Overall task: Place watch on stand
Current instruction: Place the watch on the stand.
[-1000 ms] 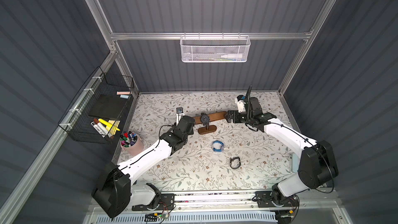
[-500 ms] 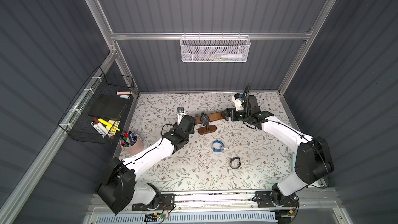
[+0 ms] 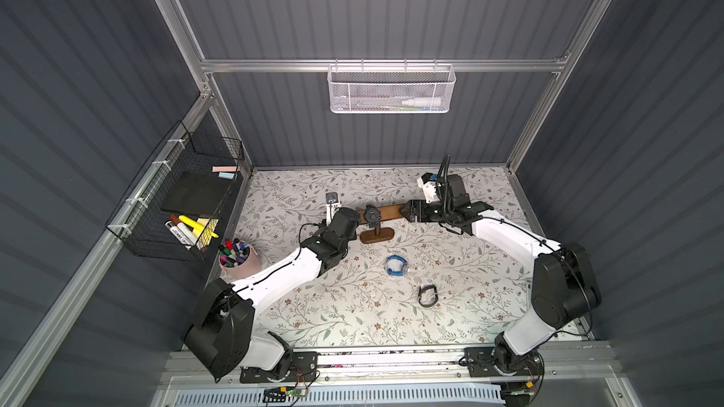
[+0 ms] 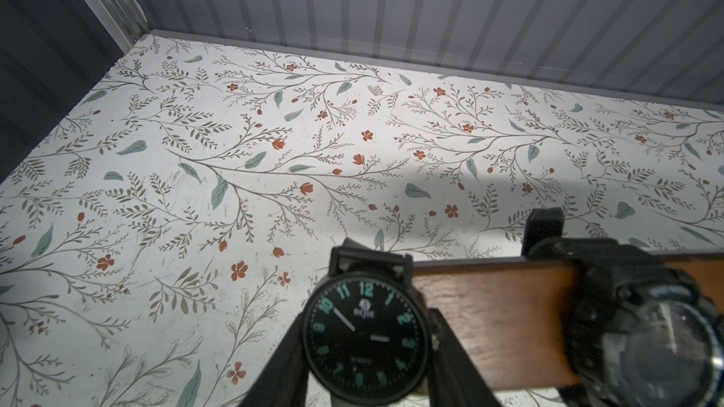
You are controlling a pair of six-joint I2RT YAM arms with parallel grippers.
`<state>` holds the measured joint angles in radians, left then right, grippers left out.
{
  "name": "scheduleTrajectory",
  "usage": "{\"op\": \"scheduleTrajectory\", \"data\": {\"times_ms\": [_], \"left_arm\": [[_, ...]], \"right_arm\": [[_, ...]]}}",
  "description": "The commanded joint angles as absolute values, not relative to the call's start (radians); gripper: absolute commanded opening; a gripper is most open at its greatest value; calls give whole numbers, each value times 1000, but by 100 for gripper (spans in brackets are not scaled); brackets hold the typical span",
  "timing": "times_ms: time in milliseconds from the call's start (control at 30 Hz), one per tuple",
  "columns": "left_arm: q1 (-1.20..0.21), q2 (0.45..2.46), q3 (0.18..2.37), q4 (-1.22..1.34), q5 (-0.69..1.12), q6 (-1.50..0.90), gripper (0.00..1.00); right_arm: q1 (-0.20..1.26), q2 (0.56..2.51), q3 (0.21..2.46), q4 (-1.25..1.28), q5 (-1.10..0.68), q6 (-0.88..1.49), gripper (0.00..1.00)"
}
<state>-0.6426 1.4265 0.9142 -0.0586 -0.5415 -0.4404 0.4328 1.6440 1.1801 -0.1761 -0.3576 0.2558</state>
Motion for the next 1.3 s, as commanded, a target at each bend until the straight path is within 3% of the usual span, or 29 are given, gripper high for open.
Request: {"op": "scheduleTrajectory", "data": {"times_ms": [0,233,367,1100,1267], "left_arm": [[-653,1448,960,-39,-549,-418,20],[-657,1434,968,-49,-556,-411,20],[-663,1432,965,-49,-530,-419,21],[-735,1523,1023,-51,-528,-446,26],[-737,1525,1026,-70,-550,-445,39]], "right_arm": [[430,1649,1207,-169,-381,254,84],[429,1656,1204,-167,-389,256,79],[429,1659,1207,-164,-391,261,69],[429,1665,1210,-166,-411,262,65],[430,1658,1208,-169,-410,261,64]]}}
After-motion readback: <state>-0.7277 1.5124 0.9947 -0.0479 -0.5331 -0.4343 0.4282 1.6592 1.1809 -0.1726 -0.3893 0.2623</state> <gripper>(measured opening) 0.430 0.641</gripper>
